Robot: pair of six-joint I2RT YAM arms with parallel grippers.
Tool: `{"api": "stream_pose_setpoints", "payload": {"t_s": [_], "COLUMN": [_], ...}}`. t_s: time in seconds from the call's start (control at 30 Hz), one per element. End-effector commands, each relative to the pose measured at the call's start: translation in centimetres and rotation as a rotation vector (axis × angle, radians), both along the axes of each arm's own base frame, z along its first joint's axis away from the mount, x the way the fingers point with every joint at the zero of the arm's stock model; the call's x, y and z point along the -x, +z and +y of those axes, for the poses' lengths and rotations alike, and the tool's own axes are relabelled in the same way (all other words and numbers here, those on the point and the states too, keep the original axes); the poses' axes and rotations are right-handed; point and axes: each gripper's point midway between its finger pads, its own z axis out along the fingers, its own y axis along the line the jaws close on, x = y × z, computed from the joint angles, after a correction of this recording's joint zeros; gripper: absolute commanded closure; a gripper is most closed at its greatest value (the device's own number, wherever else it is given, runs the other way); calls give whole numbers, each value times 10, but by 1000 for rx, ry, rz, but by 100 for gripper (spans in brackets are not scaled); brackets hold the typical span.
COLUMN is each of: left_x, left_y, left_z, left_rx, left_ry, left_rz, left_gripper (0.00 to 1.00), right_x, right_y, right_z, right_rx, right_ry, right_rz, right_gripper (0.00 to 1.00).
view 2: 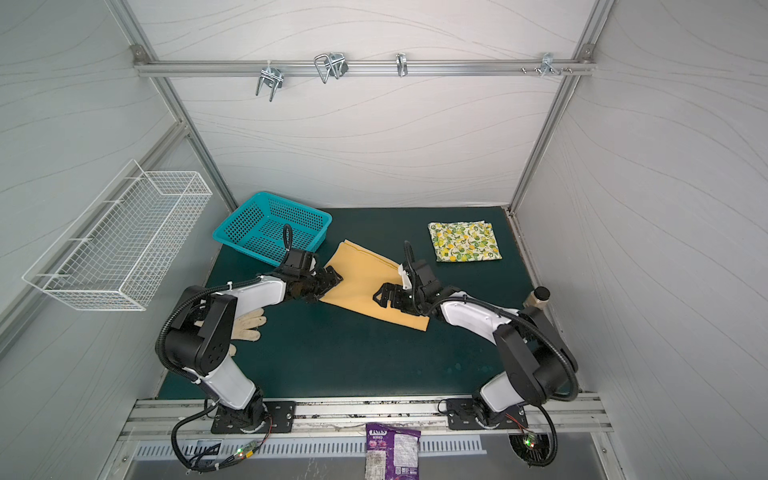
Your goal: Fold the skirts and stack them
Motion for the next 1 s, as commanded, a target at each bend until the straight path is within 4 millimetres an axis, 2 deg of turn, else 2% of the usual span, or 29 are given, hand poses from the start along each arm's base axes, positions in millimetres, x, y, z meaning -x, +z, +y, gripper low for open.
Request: {"api": "stream_pose_setpoints", "payload": {"t_s": [0.0, 0.23, 0.5, 0.67, 0.97], "left_x": [12, 13, 15, 26, 69], "left_y": [-25, -24, -20, -21, -40], "left_z": [9, 11, 10, 6, 5], "left_rx": [-30, -40, -33, 0, 50], "left_ry": [30, 25, 24, 29, 80], "left_rz": [94, 100, 96, 94, 86], "left_gripper": [11, 11, 11, 11, 11], "right_x": [13, 32, 42, 32, 1], "right_y": [-15, -31, -45, -51, -62], "right_z": [-10, -48, -83, -95, -102], "right_rx": [-12, 28, 45, 46, 42], "right_ry": [-9, -89, -163, -186, -201], "right_rz": [41, 55, 95, 123, 172], "right_gripper": [1, 1, 1, 1, 1]}}
